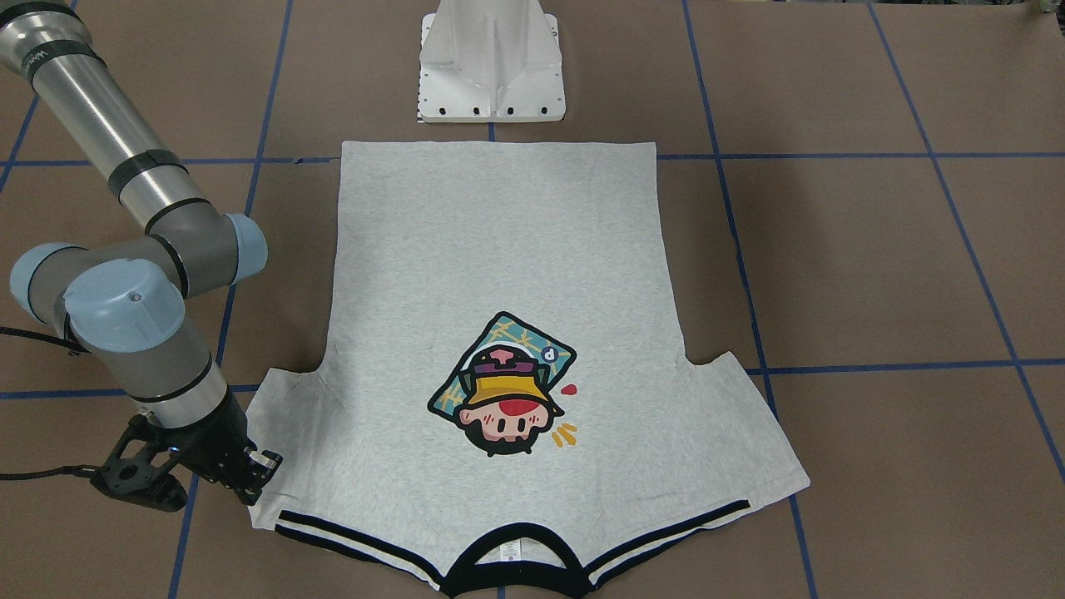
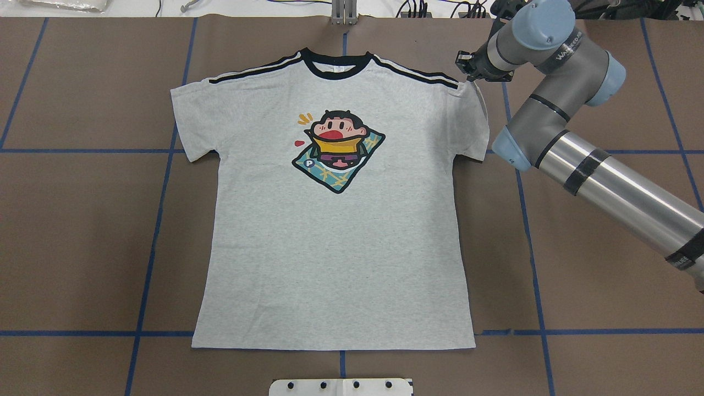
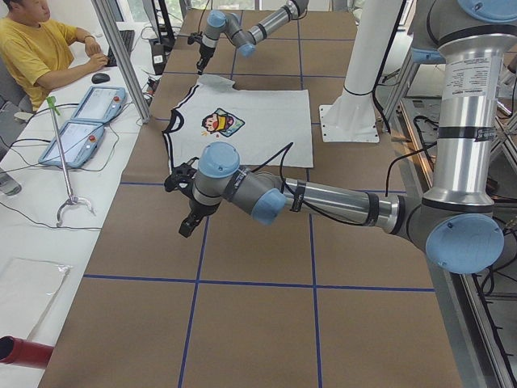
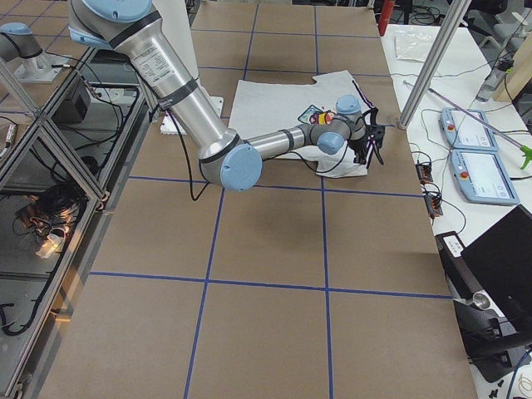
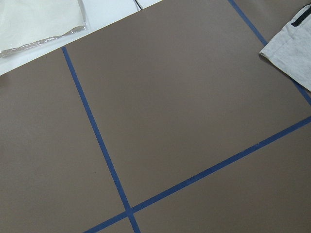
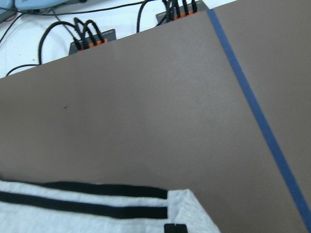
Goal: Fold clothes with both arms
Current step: 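Grasp the sleeve with the right gripper and fold it onto the shirt body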
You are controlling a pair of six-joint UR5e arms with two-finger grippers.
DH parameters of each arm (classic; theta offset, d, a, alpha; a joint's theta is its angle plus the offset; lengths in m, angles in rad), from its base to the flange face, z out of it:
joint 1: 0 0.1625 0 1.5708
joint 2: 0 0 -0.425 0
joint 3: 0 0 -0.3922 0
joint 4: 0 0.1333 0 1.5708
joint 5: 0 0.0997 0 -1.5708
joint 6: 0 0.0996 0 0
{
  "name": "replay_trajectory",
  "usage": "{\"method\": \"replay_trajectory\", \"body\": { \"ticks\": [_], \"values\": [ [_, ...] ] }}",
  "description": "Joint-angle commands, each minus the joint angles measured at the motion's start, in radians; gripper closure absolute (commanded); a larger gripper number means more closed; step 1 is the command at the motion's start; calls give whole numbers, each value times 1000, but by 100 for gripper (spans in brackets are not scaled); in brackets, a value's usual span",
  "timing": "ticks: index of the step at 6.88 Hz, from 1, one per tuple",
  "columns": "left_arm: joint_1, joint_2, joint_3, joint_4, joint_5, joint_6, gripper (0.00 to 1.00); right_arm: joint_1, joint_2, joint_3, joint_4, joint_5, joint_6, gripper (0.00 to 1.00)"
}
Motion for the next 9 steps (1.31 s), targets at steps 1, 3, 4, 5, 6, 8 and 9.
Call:
{"method": "replay_trajectory", "body": {
  "ticks": [1, 3, 4, 5, 6, 8, 9],
  "values": [
    [0, -2, -1, 0, 0, 0, 1, -76, 44, 83, -64, 0, 149, 100],
    [0, -3, -9, 0, 0, -2, 1, -113, 128, 2, -61, -40, 191, 100],
    [0, -3, -19, 3, 0, -2, 1, -118, 211, -96, -60, -47, 201, 100],
    [0, -3, -19, 3, 0, -2, 1, -121, 274, -173, -58, -60, 222, 100],
    [0, -3, -19, 3, 1, -2, 1, -132, 334, -260, -52, -84, 224, 100],
    [0, -2, -29, 3, 0, -3, 1, -147, 347, -320, -25, -133, 222, 100],
    [0, -2, -27, 3, 0, -3, 1, -161, 347, -348, 32, -143, 222, 100]
  ]
}}
